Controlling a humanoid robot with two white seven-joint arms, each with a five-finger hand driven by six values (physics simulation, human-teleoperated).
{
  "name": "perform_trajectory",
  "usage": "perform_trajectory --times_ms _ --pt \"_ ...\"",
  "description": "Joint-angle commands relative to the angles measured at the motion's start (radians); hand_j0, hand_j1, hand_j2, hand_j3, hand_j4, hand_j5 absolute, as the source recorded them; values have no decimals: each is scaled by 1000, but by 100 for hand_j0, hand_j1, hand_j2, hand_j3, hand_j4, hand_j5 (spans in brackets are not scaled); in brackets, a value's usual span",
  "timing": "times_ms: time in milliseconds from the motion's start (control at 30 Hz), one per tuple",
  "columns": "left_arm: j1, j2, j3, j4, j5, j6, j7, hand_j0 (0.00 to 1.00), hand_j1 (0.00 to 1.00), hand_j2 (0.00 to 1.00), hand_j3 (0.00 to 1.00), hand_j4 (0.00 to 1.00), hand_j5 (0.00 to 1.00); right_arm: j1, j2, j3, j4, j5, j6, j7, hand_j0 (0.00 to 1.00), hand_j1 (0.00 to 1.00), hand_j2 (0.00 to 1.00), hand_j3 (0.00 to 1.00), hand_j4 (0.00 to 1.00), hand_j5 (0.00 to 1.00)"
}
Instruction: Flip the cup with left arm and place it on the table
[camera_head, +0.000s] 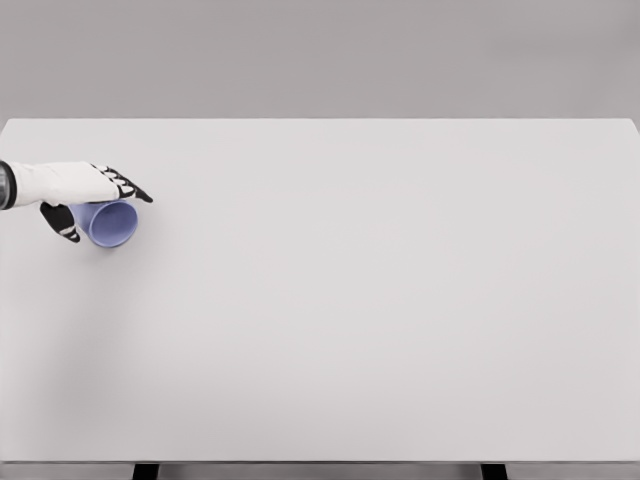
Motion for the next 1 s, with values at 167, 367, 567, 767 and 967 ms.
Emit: perform_trajectory --times_ms 167,367,567,767,967 --pt "2 0 4 32 -9 2 1 100 100 100 100 100 100 0 0 0 0 0 0 0 100 100 100 100 100 100" --pt "2 -8 4 36 -12 2 1 100 100 100 100 100 100 0 0 0 0 0 0 0 100 100 100 100 100 100" --pt "2 -16 4 38 -15 2 1 60 60 60 60 60 60 0 0 0 0 0 0 0 100 100 100 100 100 100" --pt "5 -16 4 38 -14 2 -1 32 32 32 32 32 32 0 0 0 0 0 0 0 100 100 100 100 100 100" --pt "5 -10 13 72 162 2 10 30 30 30 30 30 30 0 0 0 0 0 0 1 100 100 100 100 100 100"
